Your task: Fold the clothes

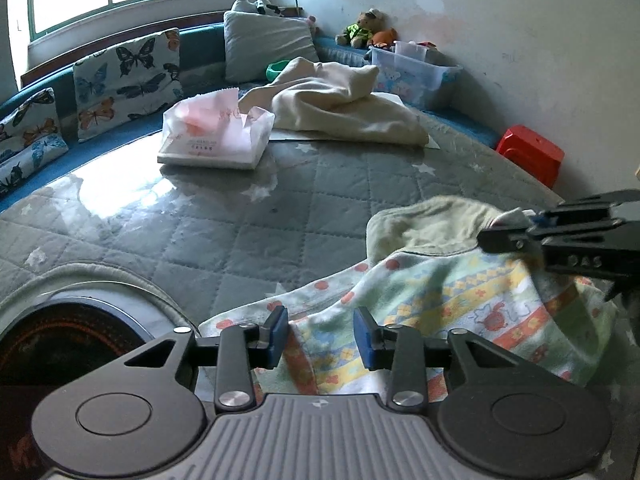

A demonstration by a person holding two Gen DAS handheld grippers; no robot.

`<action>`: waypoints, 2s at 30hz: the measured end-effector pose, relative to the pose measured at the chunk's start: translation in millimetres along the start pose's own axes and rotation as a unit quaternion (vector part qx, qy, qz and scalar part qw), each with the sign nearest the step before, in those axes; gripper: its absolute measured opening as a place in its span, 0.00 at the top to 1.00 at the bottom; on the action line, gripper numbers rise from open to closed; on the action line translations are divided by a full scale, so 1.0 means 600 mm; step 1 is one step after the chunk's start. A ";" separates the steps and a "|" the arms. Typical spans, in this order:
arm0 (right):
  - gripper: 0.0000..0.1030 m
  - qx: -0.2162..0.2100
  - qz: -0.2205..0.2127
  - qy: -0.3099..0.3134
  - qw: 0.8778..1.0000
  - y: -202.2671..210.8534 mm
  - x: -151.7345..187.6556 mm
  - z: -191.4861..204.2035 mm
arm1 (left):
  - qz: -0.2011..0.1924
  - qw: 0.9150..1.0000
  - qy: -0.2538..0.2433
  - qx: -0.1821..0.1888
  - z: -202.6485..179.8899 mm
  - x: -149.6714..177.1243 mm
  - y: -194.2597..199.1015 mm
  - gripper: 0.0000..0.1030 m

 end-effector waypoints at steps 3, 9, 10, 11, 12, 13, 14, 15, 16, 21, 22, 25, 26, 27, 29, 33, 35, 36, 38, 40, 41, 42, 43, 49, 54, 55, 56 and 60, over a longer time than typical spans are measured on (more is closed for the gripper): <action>0.92 -0.002 -0.025 0.010 1.000 0.025 -0.014 0.010 | 0.002 1.000 -0.001 -0.001 0.000 -0.002 -0.001 0.67; 0.92 -0.008 -0.093 0.035 0.995 0.101 -0.054 0.046 | -0.007 1.000 0.014 0.010 0.005 -0.007 0.013 0.97; 0.92 -0.010 -0.104 0.041 0.994 0.114 -0.061 0.054 | -0.013 1.000 0.014 0.009 0.004 -0.009 0.019 0.98; 0.92 -0.012 -0.114 0.047 0.992 0.127 -0.067 0.062 | -0.019 1.000 0.017 0.009 0.003 -0.012 0.025 0.98; 0.92 -0.015 -0.124 0.052 0.991 0.140 -0.072 0.070 | -0.025 0.999 0.020 0.012 0.003 -0.016 0.032 0.98; 0.92 -0.019 -0.133 0.058 0.989 0.153 -0.075 0.079 | -0.033 0.999 0.023 0.016 0.003 -0.019 0.041 0.98; 0.92 -0.023 -0.141 0.066 0.988 0.165 -0.076 0.087 | -0.041 0.999 0.024 0.019 0.003 -0.023 0.051 0.98; 0.92 -0.028 -0.149 0.076 0.986 0.177 -0.076 0.097 | -0.049 0.998 0.023 0.023 0.003 -0.026 0.061 0.98; 0.92 -0.033 -0.154 0.086 0.984 0.189 -0.073 0.105 | -0.056 0.998 0.023 0.025 0.003 -0.029 0.071 0.97; 0.92 -0.050 -0.148 0.134 0.979 0.226 -0.032 0.144 | -0.080 0.996 0.037 0.026 0.013 -0.041 0.109 0.90; 0.92 -0.052 -0.140 0.140 0.979 0.227 -0.019 0.150 | -0.082 0.995 0.041 0.028 0.014 -0.043 0.113 0.89; 0.92 -0.061 -0.117 0.160 0.978 0.230 0.020 0.167 | -0.078 0.995 0.045 0.034 0.010 -0.045 0.118 0.82; 0.92 -0.064 -0.109 0.166 0.978 0.231 0.033 0.173 | -0.076 0.995 0.043 0.037 0.005 -0.043 0.117 0.82; 0.92 -0.066 -0.101 0.173 0.978 0.232 0.046 0.178 | -0.074 0.996 0.039 0.039 -0.001 -0.041 0.116 0.82; 0.92 -0.072 -0.085 0.186 0.976 0.234 0.072 0.189 | -0.067 0.996 0.033 0.046 -0.015 -0.034 0.109 0.82; 0.92 -0.083 -0.053 0.211 0.972 0.238 0.124 0.211 | -0.054 0.996 0.023 0.063 -0.045 -0.020 0.100 0.73; 0.92 -0.088 -0.037 0.224 0.970 0.240 0.151 0.222 | -0.050 0.997 0.019 0.064 -0.059 -0.017 0.095 0.70; 0.92 -0.090 -0.032 0.226 0.969 0.240 0.160 0.225 | -0.048 0.997 0.017 0.062 -0.066 -0.015 0.093 0.66; 0.92 -0.090 -0.027 0.222 0.971 0.240 0.171 0.225 | -0.047 0.998 0.010 0.050 -0.077 -0.012 0.088 0.54; 0.92 -0.089 -0.021 0.218 0.972 0.240 0.182 0.225 | -0.042 0.999 -0.003 0.033 -0.085 -0.006 0.082 0.52; 0.92 -0.089 -0.018 0.215 0.972 0.240 0.187 0.224 | -0.035 0.999 -0.012 0.025 -0.088 -0.002 0.076 0.52; 0.91 -0.089 -0.016 0.213 0.973 0.240 0.192 0.224 | -0.030 0.999 -0.018 0.023 -0.089 0.003 0.073 0.55; 0.91 -0.089 -0.013 0.211 0.973 0.240 0.198 0.224 | -0.025 0.999 -0.024 0.021 -0.091 0.008 0.069 0.59; 0.70 -0.082 -0.015 0.184 0.979 0.248 0.210 0.213 | -0.002 1.000 -0.028 0.015 -0.084 0.036 0.063 0.90; 0.54 -0.077 -0.036 0.130 0.988 0.255 0.187 0.190 | -0.014 1.000 -0.020 0.017 -0.071 0.051 0.090 0.91; 0.51 -0.074 -0.040 0.120 0.989 0.254 0.183 0.185 | -0.016 1.000 -0.019 0.017 -0.069 0.054 0.096 0.91; 0.51 -0.071 -0.044 0.109 0.991 0.254 0.179 0.181 | -0.018 1.000 -0.018 0.018 -0.067 0.058 0.103 0.91; 0.51 -0.068 -0.052 0.087 0.993 0.252 0.170 0.176 | -0.020 1.000 -0.009 0.016 -0.053 0.079 0.127 0.92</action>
Point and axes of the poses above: each gripper's, at about its wrist camera, not at the fingertips, and y roughly against the way its jaws point, z to its left, x to its underside, the point moved 4 cm from there along -y, roughly the way its jaws point, and after that the axes turned 5 degrees about -x, right-handed, at the moved point
